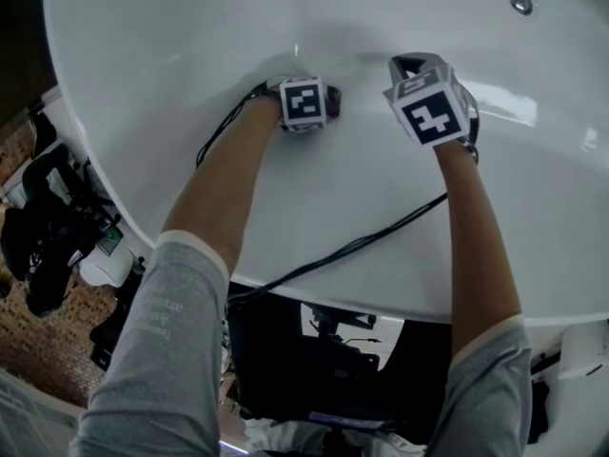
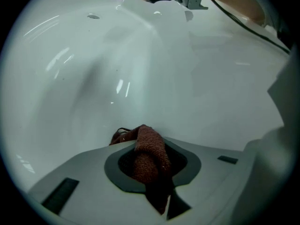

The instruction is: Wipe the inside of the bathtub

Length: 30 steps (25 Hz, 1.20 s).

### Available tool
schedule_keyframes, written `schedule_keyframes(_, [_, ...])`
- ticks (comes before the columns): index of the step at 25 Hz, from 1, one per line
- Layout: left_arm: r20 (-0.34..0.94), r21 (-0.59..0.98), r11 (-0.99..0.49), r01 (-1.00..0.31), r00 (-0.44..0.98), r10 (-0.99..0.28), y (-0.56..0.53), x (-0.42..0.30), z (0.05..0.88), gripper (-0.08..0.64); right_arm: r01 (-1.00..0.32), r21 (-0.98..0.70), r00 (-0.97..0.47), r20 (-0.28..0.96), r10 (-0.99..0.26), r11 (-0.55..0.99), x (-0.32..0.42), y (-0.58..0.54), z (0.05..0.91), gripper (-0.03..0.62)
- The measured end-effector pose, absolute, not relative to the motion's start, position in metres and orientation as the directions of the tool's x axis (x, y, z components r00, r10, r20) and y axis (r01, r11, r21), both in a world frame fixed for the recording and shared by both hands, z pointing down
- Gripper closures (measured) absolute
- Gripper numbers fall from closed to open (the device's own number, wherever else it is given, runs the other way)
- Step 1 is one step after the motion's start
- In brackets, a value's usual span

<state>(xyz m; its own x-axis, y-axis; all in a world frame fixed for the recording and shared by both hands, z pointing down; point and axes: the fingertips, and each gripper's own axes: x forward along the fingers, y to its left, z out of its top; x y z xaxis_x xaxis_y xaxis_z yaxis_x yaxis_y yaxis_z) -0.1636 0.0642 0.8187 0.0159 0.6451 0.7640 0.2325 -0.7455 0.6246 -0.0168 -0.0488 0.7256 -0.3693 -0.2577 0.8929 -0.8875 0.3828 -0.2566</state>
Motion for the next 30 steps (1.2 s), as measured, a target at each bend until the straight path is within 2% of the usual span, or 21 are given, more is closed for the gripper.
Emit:
schedule_keyframes(3, [0.754,0.635,-0.734,0.240,0.015,0.657,0.073,-0.154,0.788,0.483,-0.895,-0.228,-0.347,0.896,-0.278,0.384,-0.002,-0.048,0.691,0.586])
schedule_keyframes(6, [0.751,0.652,-0.727,0.215,-0.045,0.659,0.075,-0.162,0.767,0.483,-0.896,-0.207,-0.337,0.893,-0.297,0.393,0.009,-0.050,0.664,0.586])
schedule_keyframes(18, [0.662,0.743,-0.644,0.179,-0.057,0.748,0.093,-0.171,0.711,0.480,-0.897,-0.188,-0.324,0.895,-0.306,0.401,0.012,-0.041,0.620,0.586])
schedule_keyframes(30, [0.626,0.770,-0.623,0.140,0.024,0.779,0.112,-0.173,0.638,0.479,-0.899,-0.179,-0.321,0.891,-0.321,0.401,-0.002,-0.023,0.554,0.586])
